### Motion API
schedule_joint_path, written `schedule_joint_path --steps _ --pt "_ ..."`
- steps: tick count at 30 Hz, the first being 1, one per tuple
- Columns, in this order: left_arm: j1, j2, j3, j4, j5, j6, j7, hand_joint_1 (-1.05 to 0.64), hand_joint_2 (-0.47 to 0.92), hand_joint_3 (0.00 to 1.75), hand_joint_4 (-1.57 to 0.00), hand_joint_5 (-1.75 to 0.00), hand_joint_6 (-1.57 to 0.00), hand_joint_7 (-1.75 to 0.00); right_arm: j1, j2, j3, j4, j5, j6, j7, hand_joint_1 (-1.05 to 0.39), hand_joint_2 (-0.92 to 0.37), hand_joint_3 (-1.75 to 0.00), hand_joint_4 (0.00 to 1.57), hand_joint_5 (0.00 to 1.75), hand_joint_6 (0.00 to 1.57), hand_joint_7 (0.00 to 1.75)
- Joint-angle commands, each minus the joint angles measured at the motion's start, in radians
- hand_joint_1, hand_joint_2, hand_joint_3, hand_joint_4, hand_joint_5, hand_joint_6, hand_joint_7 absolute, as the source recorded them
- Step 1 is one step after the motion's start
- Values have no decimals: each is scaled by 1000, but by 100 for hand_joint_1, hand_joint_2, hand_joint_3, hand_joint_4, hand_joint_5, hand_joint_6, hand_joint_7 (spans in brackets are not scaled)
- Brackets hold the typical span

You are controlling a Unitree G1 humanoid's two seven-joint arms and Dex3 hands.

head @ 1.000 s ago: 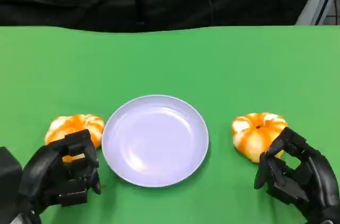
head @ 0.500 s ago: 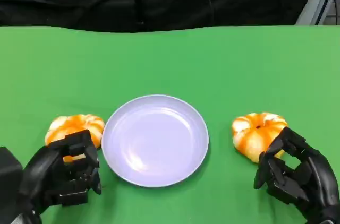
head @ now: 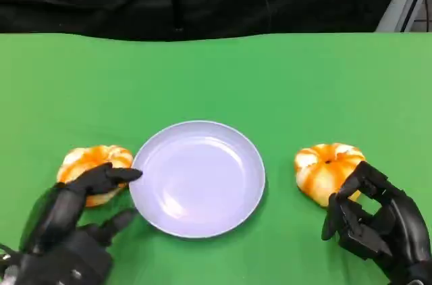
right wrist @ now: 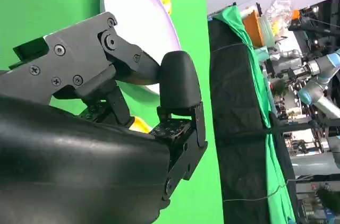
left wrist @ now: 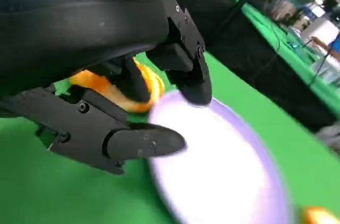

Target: Grasp the bread from the table and place it into the plate.

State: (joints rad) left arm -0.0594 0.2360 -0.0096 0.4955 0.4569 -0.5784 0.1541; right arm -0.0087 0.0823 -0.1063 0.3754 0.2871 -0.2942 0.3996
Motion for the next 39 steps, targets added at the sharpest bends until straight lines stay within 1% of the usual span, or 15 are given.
schedule_joint_path --steps 1,2,4,6,9,10,12,14,18,21,24,31,37,39 --pt "-41 71 -45 35 139 8 154 -79 92 24 -25 -5 -49 0 -1 -18 -12 5 -3 -23 -7 -16 -66 -95 80 175 59 168" --pt "-45 77 -53 41 152 10 172 -80 92 23 -24 -4 -48 0 -1 -18 -12 6 -6 -28 -8 -16 -66 -95 80 175 59 168" --pt "-67 97 -79 51 211 59 207 -84 92 22 -21 -3 -46 0 -3 -20 -15 8 5 -15 -1 -17 -66 -95 80 175 59 168" --pt "-88 115 -104 55 257 108 228 -87 92 16 -17 -1 -42 0 -5 -22 -16 11 9 -14 2 -18 -66 -96 79 175 59 168" --pt "-95 125 -125 56 263 130 245 -88 92 14 -16 0 -41 0 -5 -22 -15 13 9 -16 3 -18 -66 -96 79 175 58 168" --pt "-127 135 -145 75 293 173 242 -88 92 13 -16 0 -41 0 -1 -22 -13 1 6 -2 -7 -18 -66 -96 79 175 58 168" --pt "-188 155 -180 116 335 241 222 -87 91 7 -18 -1 -42 0 0 -19 -13 -3 10 0 -8 -16 -67 -96 79 175 59 168" --pt "-230 166 -204 156 342 272 209 -87 92 5 -21 -2 -43 -1 -3 -17 -13 10 9 -18 -4 -16 -66 -96 80 175 59 168" --pt "-261 181 -230 194 317 277 209 -86 92 5 -24 -3 -45 -2 -1 -17 -11 7 5 -20 -6 -19 -65 -96 80 175 60 168" --pt "-254 193 -241 181 296 269 196 -84 92 9 -27 -4 -46 -2 6 -19 -6 -10 -7 -5 -23 -20 -64 -96 80 175 60 167" --pt "-239 199 -247 161 271 254 178 -81 92 8 -28 -4 -47 -1 -2 -22 -11 5 4 -16 -9 -19 -65 -96 80 175 60 167" --pt "-185 209 -250 70 230 257 132 -75 92 6 -28 -3 -47 0 -9 -24 -14 16 12 -15 -1 -17 -66 -97 81 175 61 167" --pt "-151 216 -246 10 207 254 112 -73 92 6 -28 -2 -45 0 -6 -21 -14 7 6 -8 -12 -17 -64 -97 81 175 61 166" --pt "-136 219 -250 -15 210 259 107 -76 92 8 -29 -2 -45 0 -5 -22 -12 6 5 -11 -10 -16 -65 -98 81 175 62 166"
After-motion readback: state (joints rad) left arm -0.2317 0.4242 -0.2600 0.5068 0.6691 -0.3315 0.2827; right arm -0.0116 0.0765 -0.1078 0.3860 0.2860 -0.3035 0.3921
